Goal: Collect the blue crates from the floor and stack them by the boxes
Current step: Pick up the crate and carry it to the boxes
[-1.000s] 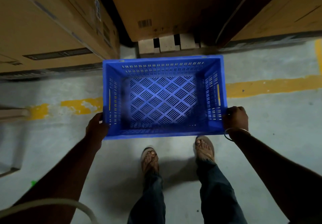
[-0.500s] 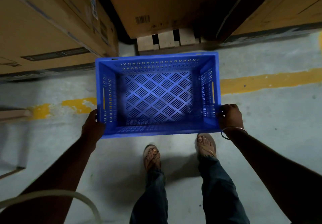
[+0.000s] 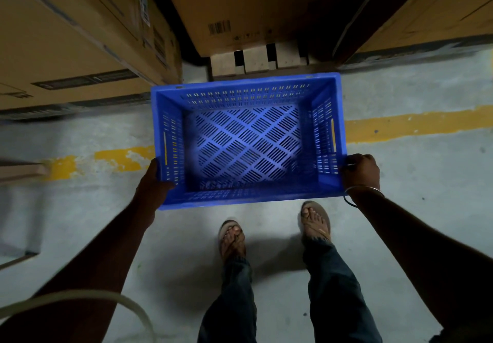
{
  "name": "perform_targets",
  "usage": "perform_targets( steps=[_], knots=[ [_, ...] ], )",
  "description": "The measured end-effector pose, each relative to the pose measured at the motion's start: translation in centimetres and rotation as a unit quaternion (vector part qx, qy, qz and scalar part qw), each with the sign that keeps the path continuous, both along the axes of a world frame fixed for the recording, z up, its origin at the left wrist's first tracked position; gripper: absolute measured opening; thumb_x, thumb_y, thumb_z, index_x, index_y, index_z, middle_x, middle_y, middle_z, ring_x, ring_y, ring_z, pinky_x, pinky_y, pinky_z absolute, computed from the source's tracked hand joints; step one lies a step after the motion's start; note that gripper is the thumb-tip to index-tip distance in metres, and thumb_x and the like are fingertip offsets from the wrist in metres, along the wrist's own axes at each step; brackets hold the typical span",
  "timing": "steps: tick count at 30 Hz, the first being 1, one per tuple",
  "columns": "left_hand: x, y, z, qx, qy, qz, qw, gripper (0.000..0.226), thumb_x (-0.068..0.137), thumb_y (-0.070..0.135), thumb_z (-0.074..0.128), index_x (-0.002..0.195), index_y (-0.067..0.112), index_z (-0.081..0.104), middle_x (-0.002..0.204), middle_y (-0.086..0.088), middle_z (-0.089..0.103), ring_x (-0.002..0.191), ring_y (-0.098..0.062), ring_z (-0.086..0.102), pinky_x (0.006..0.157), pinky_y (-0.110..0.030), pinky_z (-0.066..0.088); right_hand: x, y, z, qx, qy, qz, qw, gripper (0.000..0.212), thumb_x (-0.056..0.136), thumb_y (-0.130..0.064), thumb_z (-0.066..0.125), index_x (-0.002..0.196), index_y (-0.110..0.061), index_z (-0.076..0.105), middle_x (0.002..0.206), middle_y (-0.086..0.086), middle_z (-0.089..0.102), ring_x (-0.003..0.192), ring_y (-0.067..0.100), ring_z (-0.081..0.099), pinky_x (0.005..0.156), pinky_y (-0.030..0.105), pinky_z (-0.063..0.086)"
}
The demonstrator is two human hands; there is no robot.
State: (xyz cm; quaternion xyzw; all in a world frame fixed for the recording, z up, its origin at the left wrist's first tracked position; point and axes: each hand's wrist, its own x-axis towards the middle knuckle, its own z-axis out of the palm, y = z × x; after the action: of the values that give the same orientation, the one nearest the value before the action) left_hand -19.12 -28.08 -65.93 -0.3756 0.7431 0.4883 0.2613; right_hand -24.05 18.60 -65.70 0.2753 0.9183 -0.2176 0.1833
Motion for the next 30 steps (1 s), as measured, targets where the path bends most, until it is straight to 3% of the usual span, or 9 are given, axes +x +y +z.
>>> perform_targets(
  steps=[4,7,12,16,19,26,28,30],
  knots=[
    [-0.7,0.3,-0.4,0.007,0.013,0.005,1.0,0.072,0.083,-0.008,0.065,0.143,0.029,0.05,0.128,-0.004,0.065,0.116,-0.031,0.064,0.082,-0.039,0.054,0.2,0.0,-0.2,0.002,0.014,-0.012,1.0,0.032,0.079,-0.001,0.053,0.105,-0.003,0.072,0.112,0.024,0.06,0.102,0.041,0.059,0.092,0.037,0.044],
    [-1.2,0.5,-0.7,0.009,0.027,-0.002,1.0,0.073,0.081,-0.011,0.063,0.14,0.029,0.05,0.126,-0.004,0.065,0.116,-0.034,0.063,0.089,-0.046,0.054,0.1,-0.1,-0.3,0.011,0.01,0.008,1.0,0.03,0.078,0.0,0.053,0.101,-0.002,0.071,0.101,0.025,0.065,0.101,0.043,0.058,0.084,0.038,0.045],
    [-0.4,-0.6,-2.2,0.007,0.012,-0.014,1.0,0.08,0.057,0.029,0.075,0.129,0.052,0.047,0.125,-0.005,0.067,0.115,-0.035,0.064,0.098,-0.06,0.051,1.2,0.0,-0.1,-0.005,-0.009,0.024,1.0,0.029,0.079,-0.005,0.053,0.105,-0.009,0.067,0.099,0.022,0.066,0.092,0.043,0.061,0.079,0.039,0.047],
    [1.0,-0.9,-3.0,-0.035,-0.037,-0.051,0.997,0.1,0.064,0.039,0.071,0.151,0.05,0.024,0.139,-0.008,0.06,0.123,-0.036,0.061,0.102,-0.061,0.05,2.4,0.3,-0.1,-0.003,-0.017,0.035,0.999,0.022,0.08,-0.005,0.053,0.098,-0.008,0.066,0.094,0.02,0.064,0.087,0.04,0.062,0.071,0.03,0.039],
    [1.9,-0.4,-2.6,-0.06,-0.036,-0.064,0.995,0.104,0.062,0.049,0.068,0.153,0.051,0.018,0.142,-0.006,0.06,0.124,-0.035,0.06,0.103,-0.059,0.049,2.6,0.3,0.0,-0.009,-0.018,0.033,0.999,0.023,0.079,-0.003,0.055,0.099,-0.007,0.065,0.096,0.019,0.063,0.087,0.039,0.061,0.072,0.029,0.038],
    [1.7,1.1,-0.4,-0.082,-0.038,-0.081,0.993,0.105,0.06,0.048,0.065,0.153,0.049,0.016,0.145,-0.006,0.057,0.127,-0.034,0.058,0.106,-0.057,0.046,1.9,0.9,0.0,-0.043,-0.02,0.045,0.998,0.024,0.074,-0.006,0.06,0.098,-0.008,0.061,0.096,0.02,0.06,0.086,0.041,0.06,0.071,0.031,0.041],
    [1.6,1.6,-0.1,-0.122,-0.033,-0.11,0.986,0.099,0.064,0.046,0.063,0.154,0.041,0.022,0.144,-0.009,0.056,0.126,-0.036,0.057,0.104,-0.057,0.047,1.5,0.7,0.2,-0.057,-0.019,0.043,0.997,0.034,0.076,-0.009,0.065,0.109,-0.007,0.061,0.102,0.022,0.06,0.092,0.042,0.06,0.076,0.034,0.044],
    [1.5,3.1,1.4,-0.175,-0.019,-0.15,0.973,0.095,0.066,0.049,0.06,0.154,0.029,0.029,0.147,-0.015,0.051,0.13,-0.039,0.053,0.104,-0.057,0.046,1.3,0.5,0.9,-0.086,-0.014,0.026,0.996,0.053,0.077,-0.012,0.069,0.128,-0.01,0.056,0.116,0.023,0.061,0.105,0.041,0.06,0.091,0.04,0.047]
  ],
)
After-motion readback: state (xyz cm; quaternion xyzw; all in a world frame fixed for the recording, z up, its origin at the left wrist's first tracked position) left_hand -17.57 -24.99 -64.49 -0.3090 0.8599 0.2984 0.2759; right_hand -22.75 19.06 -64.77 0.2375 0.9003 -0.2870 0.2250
